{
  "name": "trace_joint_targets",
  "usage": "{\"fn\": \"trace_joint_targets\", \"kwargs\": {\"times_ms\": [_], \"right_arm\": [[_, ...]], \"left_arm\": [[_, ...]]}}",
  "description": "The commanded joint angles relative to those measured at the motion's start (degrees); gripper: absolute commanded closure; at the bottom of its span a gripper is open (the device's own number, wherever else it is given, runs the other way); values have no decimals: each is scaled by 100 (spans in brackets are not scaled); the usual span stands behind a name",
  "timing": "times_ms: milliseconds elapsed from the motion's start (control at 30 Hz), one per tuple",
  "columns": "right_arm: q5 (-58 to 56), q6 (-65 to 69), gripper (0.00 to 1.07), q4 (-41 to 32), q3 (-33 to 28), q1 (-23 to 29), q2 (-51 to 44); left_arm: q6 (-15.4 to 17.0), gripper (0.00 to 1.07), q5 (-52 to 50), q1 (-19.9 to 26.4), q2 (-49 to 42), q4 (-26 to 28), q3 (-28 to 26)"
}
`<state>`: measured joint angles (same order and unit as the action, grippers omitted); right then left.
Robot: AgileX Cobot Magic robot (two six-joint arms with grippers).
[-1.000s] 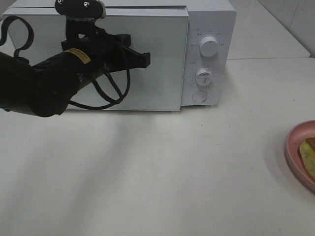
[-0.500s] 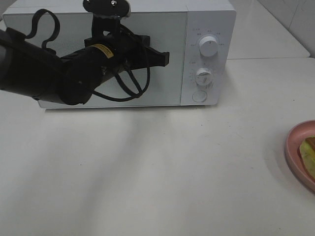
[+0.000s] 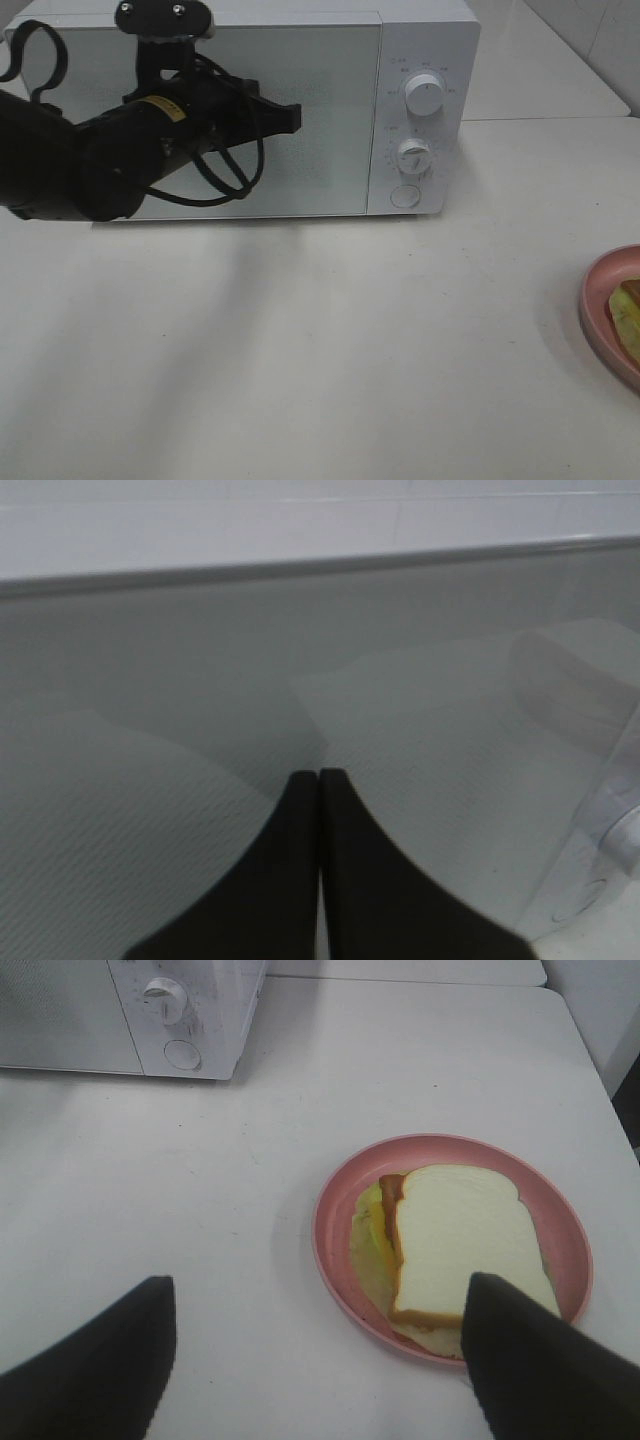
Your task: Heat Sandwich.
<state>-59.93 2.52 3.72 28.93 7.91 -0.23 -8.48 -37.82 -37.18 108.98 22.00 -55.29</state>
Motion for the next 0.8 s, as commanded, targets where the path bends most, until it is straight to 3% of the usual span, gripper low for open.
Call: {"fn": "trace_joint_targets", "kwargs": {"times_ms": [33,133,233,300,433,467,667,733,767,800], "right_arm": [[52,-29,32,0,0,-34,-155],[52,-29,32,0,0,-34,-155],[52,-29,32,0,0,-34,-155],[52,-29,32,0,0,-34,-155],[52,-29,32,0,0,-34,-155],[52,-29,32,0,0,-34,-155],[52,-29,32,0,0,-34,-155],[52,-29,32,0,0,-34,-155],[52,-29,32,0,0,-34,-155],[52,-29,32,0,0,-34,-155]], "left_arm": [[0,107,-92,6,-304,74,292],[-6,107,46,6,-848,74,917],[-29,107,309,6,-1112,74,1175],[-275,107,859,6,-1507,132,1495],[-510,107,1576,40,-1862,183,1702],[-533,107,2292,126,-2063,189,1725],[-527,102,3942,550,-2458,178,1725],[-521,88,4481,785,-2618,178,1725],[-521,59,4990,1066,-2767,178,1725],[-504,44,5271,1180,-2836,178,1725]]}}
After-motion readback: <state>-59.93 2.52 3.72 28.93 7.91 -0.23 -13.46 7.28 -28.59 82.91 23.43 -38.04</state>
